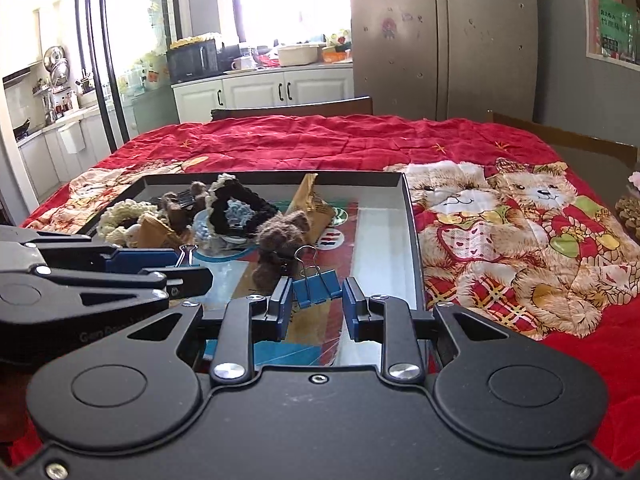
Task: Organize objects
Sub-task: 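Carry the blue clip with right tool while left tool carries the teal clip over the box, then lower the blue clip with right tool while left tool lowers the teal clip into the box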
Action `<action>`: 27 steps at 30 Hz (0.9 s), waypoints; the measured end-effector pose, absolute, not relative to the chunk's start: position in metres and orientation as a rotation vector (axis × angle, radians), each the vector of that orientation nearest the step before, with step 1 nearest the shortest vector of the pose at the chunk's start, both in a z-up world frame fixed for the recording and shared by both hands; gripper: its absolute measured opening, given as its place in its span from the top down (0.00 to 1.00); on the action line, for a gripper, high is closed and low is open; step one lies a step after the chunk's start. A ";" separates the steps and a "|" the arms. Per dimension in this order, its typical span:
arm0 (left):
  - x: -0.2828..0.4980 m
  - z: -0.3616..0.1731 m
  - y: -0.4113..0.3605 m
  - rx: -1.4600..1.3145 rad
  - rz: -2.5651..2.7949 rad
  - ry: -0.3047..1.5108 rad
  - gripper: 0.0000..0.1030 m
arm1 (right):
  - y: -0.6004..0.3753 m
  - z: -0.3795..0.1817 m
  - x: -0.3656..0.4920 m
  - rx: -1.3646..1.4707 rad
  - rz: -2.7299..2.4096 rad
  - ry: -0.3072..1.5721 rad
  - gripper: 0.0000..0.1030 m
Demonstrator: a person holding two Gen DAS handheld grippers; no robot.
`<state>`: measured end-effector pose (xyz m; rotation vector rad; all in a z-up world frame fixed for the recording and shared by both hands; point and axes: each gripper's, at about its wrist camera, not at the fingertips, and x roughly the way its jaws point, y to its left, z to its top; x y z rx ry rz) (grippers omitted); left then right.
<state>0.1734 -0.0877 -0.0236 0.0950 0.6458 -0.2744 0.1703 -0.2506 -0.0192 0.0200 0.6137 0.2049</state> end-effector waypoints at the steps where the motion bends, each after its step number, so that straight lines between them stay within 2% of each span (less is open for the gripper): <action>1: 0.175 -0.026 -0.089 0.101 -0.273 0.650 0.70 | -0.251 -0.020 0.172 0.018 0.205 0.618 0.75; 27: 0.183 -0.038 -0.090 0.121 -0.255 0.672 0.68 | -0.244 -0.029 0.187 -0.026 0.207 0.664 0.75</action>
